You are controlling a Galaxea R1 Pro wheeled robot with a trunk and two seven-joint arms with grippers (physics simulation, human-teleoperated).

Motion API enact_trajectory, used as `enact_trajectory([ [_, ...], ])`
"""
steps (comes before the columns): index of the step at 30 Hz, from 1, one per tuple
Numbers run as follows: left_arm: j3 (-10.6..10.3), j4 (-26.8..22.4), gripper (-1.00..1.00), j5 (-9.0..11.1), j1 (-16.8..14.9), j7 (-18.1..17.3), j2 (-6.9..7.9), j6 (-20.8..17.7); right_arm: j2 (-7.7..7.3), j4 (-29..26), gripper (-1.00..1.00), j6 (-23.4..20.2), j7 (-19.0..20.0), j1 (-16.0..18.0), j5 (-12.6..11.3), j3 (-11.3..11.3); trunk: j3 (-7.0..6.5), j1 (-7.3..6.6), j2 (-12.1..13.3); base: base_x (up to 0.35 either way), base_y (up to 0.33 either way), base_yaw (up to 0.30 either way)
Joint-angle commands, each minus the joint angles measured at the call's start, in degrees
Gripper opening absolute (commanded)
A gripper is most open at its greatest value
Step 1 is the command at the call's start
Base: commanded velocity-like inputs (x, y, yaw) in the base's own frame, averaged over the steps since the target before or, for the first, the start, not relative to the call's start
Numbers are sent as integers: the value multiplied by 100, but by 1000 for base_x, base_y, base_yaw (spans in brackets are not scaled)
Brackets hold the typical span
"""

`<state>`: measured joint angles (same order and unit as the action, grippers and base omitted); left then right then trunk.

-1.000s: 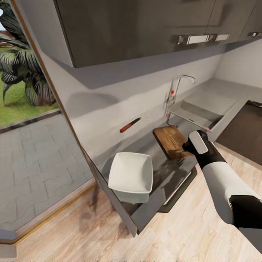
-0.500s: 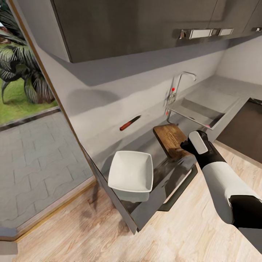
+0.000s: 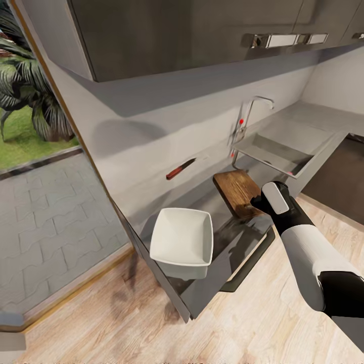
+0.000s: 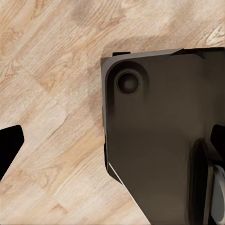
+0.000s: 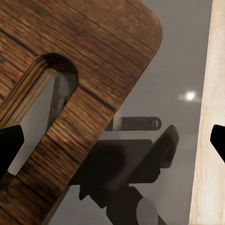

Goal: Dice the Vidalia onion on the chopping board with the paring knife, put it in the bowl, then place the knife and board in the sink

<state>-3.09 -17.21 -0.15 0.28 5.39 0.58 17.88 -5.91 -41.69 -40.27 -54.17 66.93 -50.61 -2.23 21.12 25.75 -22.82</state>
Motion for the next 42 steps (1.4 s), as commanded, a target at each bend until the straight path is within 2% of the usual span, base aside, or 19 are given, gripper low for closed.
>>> enact_trajectory([
  [1,-33,-10,100,-2,3,41,2,5,-7,-6,100,-33,-41,4,-37,-24,17,3,-10,0,0,0],
  [10,-33,-10,100,-2,4,41,4,5,-3,-6,100,-25,-41,4,-37,-24,80,3,-10,0,0,0],
  [42,-33,-10,100,-2,7,41,2,5,2,-6,100,-16,-41,4,-36,-24,104,3,-10,0,0,0],
])
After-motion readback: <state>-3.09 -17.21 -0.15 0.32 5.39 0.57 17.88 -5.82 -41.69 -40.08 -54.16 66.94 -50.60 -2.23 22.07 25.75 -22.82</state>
